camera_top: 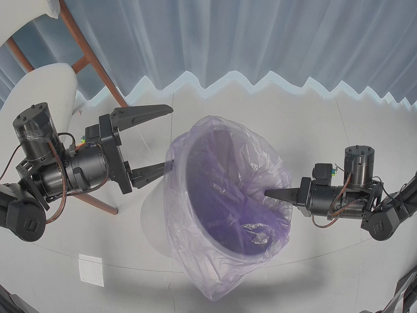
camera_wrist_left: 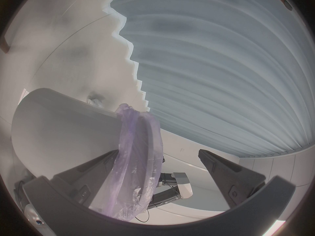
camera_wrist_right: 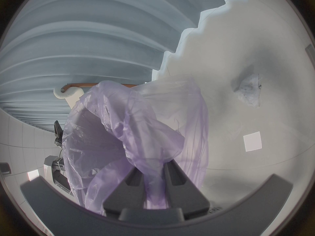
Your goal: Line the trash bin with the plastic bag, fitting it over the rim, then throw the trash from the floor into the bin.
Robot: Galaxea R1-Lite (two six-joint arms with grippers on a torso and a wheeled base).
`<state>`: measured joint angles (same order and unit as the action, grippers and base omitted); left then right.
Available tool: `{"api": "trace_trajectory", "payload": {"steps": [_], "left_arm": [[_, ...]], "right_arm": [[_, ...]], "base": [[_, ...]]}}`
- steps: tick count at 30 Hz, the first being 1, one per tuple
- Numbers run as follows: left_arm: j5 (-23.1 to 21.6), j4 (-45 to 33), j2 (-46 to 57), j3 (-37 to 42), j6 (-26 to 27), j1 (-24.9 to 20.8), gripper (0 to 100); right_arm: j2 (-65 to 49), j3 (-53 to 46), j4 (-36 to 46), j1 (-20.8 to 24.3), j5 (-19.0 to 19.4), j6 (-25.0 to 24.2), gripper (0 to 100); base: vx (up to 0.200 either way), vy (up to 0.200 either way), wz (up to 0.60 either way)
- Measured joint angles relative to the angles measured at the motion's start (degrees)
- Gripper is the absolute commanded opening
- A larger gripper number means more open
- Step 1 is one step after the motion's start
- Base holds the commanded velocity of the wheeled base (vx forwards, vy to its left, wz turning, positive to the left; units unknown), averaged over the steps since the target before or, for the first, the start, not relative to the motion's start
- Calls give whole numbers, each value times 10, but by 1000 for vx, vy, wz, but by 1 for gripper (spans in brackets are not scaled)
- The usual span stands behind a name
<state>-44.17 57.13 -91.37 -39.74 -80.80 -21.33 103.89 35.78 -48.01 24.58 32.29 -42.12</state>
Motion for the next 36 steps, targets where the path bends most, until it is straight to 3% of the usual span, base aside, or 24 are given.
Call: {"api": "trace_trajectory", "payload": {"steps": [1, 2, 18, 30, 36], "left_arm": [[0, 0, -2, -1, 0, -1, 100], [0, 0, -3, -2, 0, -2, 0], [4, -2, -15, 18, 5, 9, 0], [4, 1, -18, 36, 8, 47, 0], [4, 0, -20, 41, 9, 62, 0]], "right_arm": [[0, 0, 0, 0, 0, 0, 0], [0, 1, 0, 0, 0, 0, 0], [-1, 2, -3, 0, 2, -4, 0], [-7, 7, -55, 0, 1, -105, 0], [-9, 3, -63, 0, 2, -114, 0]], "base": [[0, 0, 0], [0, 0, 0], [0, 0, 0], [0, 0, 0], [0, 0, 0]]}}
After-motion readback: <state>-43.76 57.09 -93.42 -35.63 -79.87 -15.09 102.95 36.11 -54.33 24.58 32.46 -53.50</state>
